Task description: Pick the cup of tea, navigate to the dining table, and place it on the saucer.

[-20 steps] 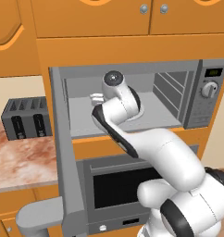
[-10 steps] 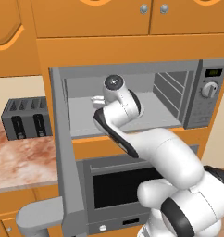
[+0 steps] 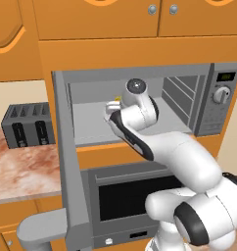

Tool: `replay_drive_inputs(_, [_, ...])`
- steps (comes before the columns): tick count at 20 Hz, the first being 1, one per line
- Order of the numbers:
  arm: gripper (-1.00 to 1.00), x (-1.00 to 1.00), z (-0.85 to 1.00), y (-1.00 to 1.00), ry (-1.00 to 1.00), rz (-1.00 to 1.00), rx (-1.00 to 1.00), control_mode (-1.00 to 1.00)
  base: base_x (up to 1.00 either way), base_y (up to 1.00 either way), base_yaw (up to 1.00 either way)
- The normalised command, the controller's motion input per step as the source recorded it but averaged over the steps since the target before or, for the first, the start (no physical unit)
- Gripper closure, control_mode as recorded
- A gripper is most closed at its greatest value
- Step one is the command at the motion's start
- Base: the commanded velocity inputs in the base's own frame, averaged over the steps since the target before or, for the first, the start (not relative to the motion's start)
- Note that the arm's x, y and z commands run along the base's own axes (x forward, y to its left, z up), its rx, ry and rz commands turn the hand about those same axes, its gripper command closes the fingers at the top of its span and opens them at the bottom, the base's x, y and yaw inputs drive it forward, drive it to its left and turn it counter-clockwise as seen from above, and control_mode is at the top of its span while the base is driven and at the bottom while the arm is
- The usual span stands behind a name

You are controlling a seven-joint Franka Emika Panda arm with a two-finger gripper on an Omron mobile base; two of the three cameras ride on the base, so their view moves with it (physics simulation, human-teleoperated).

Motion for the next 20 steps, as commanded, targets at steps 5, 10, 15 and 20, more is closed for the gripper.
replay_drive_inputs(5, [-1.0,0.0,0.0,-0.25,0.01,0.24,0.0,-1.0,0.0,0.0,0.0])
replay_drive_inputs(10, [-1.0,0.01,-0.07,0.02,-0.03,0.12,0.0,-1.0,0.0,0.0,0.0])
replay_drive_inputs(15, [-1.0,0.22,-0.07,0.15,-0.08,0.02,0.0,-1.0,0.0,0.0,0.0])
replay_drive_inputs(20, [-1.0,0.25,0.0,0.14,-0.02,0.0,0.0,-1.0,0.0,0.0,0.0])
